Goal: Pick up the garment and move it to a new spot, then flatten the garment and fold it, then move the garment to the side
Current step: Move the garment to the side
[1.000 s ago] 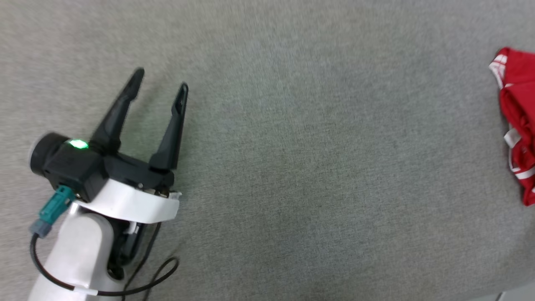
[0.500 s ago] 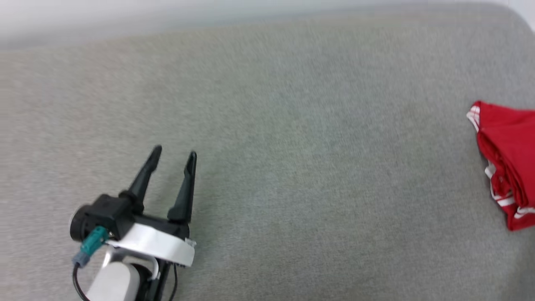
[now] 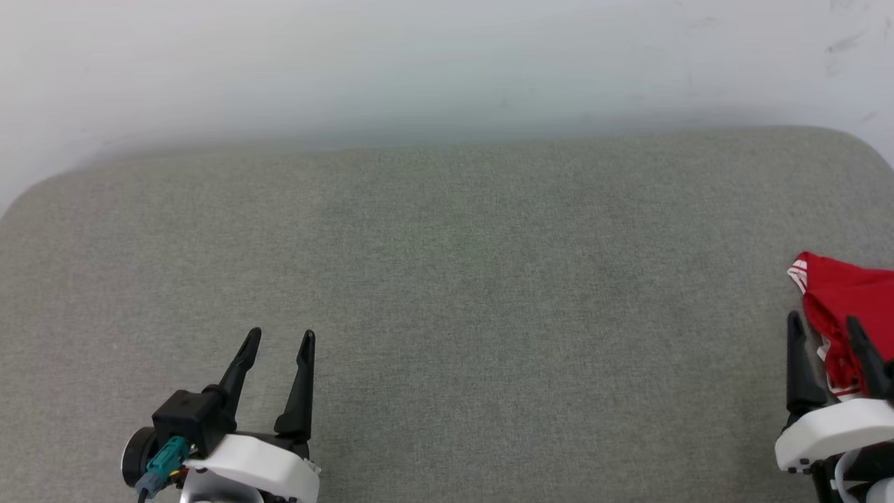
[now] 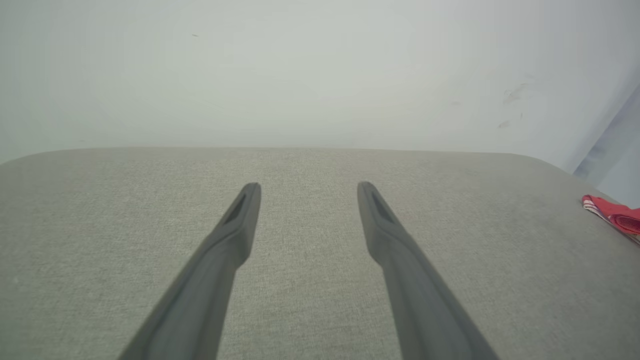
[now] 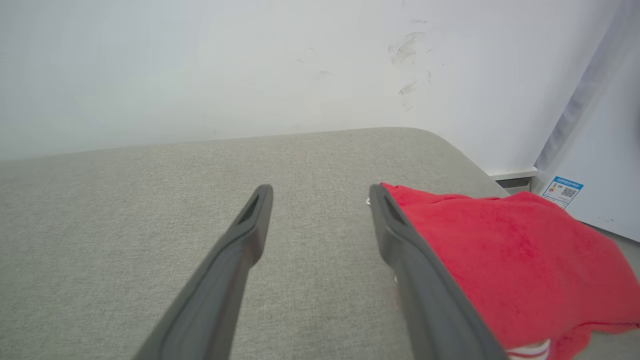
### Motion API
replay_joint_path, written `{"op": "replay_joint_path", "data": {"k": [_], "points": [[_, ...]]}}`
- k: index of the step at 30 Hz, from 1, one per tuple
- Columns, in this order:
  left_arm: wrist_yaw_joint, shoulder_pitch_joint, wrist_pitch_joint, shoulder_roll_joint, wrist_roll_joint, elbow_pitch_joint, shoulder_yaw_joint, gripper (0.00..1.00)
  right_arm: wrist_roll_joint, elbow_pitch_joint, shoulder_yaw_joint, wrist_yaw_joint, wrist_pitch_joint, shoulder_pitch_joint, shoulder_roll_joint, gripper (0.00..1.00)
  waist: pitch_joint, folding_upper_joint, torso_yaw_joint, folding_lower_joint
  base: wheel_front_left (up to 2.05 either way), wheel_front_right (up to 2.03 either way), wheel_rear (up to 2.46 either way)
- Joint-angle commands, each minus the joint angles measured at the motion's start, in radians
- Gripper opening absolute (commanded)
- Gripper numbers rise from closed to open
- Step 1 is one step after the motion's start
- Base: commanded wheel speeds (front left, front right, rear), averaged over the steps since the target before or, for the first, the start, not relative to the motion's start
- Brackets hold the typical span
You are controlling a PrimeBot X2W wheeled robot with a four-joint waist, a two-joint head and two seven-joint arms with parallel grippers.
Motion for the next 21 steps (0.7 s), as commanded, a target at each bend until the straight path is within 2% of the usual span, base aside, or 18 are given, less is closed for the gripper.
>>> {"op": "replay_joint_path", "data": {"k": [1, 8, 9, 15, 21], "points": [[0.008, 0.021, -0.004, -0.003, 0.005, 0.005, 0.003, 1.00, 0.009, -0.029, 0.018, -0.001, 0.003, 0.035, 0.009, 1.00, -0.039, -0.0001, 0.025, 0.0002, 0.00, 0.00, 0.00], [0.024, 0.070, -0.008, -0.016, 0.003, 0.009, 0.034, 1.00, 0.033, -0.172, 0.111, -0.001, 0.042, 0.126, 0.041, 1.00, -0.087, -0.0001, 0.043, 0.0002, 0.00, 0.00, 0.00], [0.024, 0.086, -0.008, -0.018, 0.010, 0.010, 0.045, 1.00, 0.026, -0.233, 0.138, -0.001, 0.054, 0.157, 0.047, 1.00, -0.097, -0.0001, 0.047, 0.0002, 0.00, 0.00, 0.00], [0.018, 0.100, -0.009, -0.030, 0.023, 0.022, 0.061, 1.00, 0.015, -0.340, 0.159, -0.001, 0.092, 0.219, 0.052, 1.00, -0.105, -0.0001, 0.050, 0.0002, 0.00, 0.00, 0.00], [0.006, 0.099, -0.009, -0.042, 0.046, 0.029, 0.077, 1.00, 0.030, -0.385, 0.170, -0.001, 0.112, 0.252, 0.054, 1.00, -0.103, -0.0001, 0.046, 0.0002, 0.00, 0.00, 0.00]]}}
